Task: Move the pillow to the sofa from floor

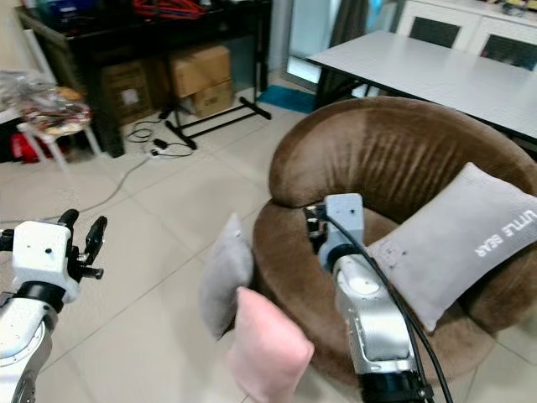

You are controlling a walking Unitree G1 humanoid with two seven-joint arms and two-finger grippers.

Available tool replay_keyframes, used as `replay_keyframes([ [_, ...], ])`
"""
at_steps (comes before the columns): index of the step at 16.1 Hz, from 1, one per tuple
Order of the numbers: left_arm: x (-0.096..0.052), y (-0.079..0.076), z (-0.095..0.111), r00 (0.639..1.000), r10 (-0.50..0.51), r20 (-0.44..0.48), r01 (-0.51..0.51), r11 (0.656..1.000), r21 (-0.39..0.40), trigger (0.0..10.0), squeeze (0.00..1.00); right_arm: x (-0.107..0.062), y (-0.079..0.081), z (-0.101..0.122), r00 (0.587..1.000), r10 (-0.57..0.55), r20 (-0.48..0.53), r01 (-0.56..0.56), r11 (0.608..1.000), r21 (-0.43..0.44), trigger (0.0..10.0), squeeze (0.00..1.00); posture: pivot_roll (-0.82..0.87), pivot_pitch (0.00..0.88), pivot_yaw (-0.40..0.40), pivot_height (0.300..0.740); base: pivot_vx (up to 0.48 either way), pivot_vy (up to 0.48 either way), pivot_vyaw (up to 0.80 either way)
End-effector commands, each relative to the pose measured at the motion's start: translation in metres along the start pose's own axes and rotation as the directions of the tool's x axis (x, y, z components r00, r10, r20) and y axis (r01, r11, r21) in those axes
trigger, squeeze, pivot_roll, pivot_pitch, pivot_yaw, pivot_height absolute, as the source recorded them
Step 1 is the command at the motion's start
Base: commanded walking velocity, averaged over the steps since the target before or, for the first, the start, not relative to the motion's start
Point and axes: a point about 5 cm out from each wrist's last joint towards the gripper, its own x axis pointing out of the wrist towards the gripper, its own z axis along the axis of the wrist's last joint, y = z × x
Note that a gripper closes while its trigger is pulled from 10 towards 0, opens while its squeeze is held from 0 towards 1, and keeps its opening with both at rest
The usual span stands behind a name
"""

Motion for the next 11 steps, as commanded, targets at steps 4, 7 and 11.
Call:
replay_keyframes([
  [4, 0.0001, -0.0025, 0.0039, 0.999, -0.030, 0.021, 0.030, 0.999, 0.025, 10.0, 0.00, -0.0014, -0.0045, -0.0022, 1.000, -0.023, -0.005, 0.023, 0.999, 0.024, 10.0, 0.00, 0.03, 0.000, 0.010, 0.740, 0.259, 0.000, 0.00],
  [7, 0.0004, -0.0044, 0.0039, 0.999, -0.041, 0.025, 0.040, 0.998, 0.047, 10.0, 0.00, -0.0028, -0.0058, -0.0064, 1.000, -0.013, -0.017, 0.014, 0.998, 0.067, 10.0, 0.00, 0.02, 0.000, 0.014, 0.725, 0.000, 0.000, 0.00],
  [11, 0.0016, -0.0007, 0.0010, 1.000, -0.015, 0.016, 0.014, 0.997, 0.075, 10.0, 0.00, -0.0043, -0.0061, -0.0074, 1.000, -0.003, 0.003, 0.002, 0.998, 0.065, 10.0, 0.00, 0.02, 0.000, 0.010, 0.680, 0.000, 0.000, 0.00],
])
